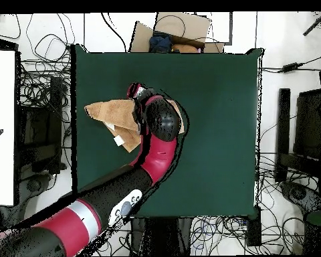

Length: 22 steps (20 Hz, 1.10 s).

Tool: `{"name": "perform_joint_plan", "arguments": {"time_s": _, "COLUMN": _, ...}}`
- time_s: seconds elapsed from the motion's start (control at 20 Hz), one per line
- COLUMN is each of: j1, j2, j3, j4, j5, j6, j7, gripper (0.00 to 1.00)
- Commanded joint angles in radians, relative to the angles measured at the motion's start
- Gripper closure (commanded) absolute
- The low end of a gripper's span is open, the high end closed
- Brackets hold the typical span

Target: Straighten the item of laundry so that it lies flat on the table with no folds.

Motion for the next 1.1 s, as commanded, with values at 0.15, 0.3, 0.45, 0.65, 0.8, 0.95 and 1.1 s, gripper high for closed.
{"name": "perform_joint_plan", "arguments": {"time_s": 0.15, "j1": 0.053, "j2": 0.152, "j3": 0.119, "j4": -0.013, "j5": 0.137, "j6": -0.107, "j7": -0.229, "gripper": 0.00}}
{"name": "perform_joint_plan", "arguments": {"time_s": 0.3, "j1": 0.059, "j2": 0.172, "j3": 0.098, "j4": -0.018, "j5": 0.118, "j6": -0.106, "j7": -0.209, "gripper": 0.00}}
{"name": "perform_joint_plan", "arguments": {"time_s": 0.45, "j1": 0.059, "j2": 0.192, "j3": 0.091, "j4": -0.028, "j5": 0.094, "j6": -0.109, "j7": -0.179, "gripper": 0.00}}
{"name": "perform_joint_plan", "arguments": {"time_s": 0.65, "j1": 0.055, "j2": 0.210, "j3": 0.088, "j4": -0.041, "j5": 0.044, "j6": -0.118, "j7": -0.128, "gripper": 0.00}}
{"name": "perform_joint_plan", "arguments": {"time_s": 0.8, "j1": 0.056, "j2": 0.217, "j3": 0.083, "j4": -0.046, "j5": 0.007, "j6": -0.124, "j7": -0.096, "gripper": 0.00}}
{"name": "perform_joint_plan", "arguments": {"time_s": 0.95, "j1": 0.054, "j2": 0.233, "j3": 0.093, "j4": -0.067, "j5": 0.000, "j6": -0.139, "j7": -0.082, "gripper": 0.00}}
{"name": "perform_joint_plan", "arguments": {"time_s": 1.1, "j1": 0.057, "j2": 0.244, "j3": 0.106, "j4": -0.078, "j5": 0.001, "j6": -0.151, "j7": -0.074, "gripper": 0.00}}
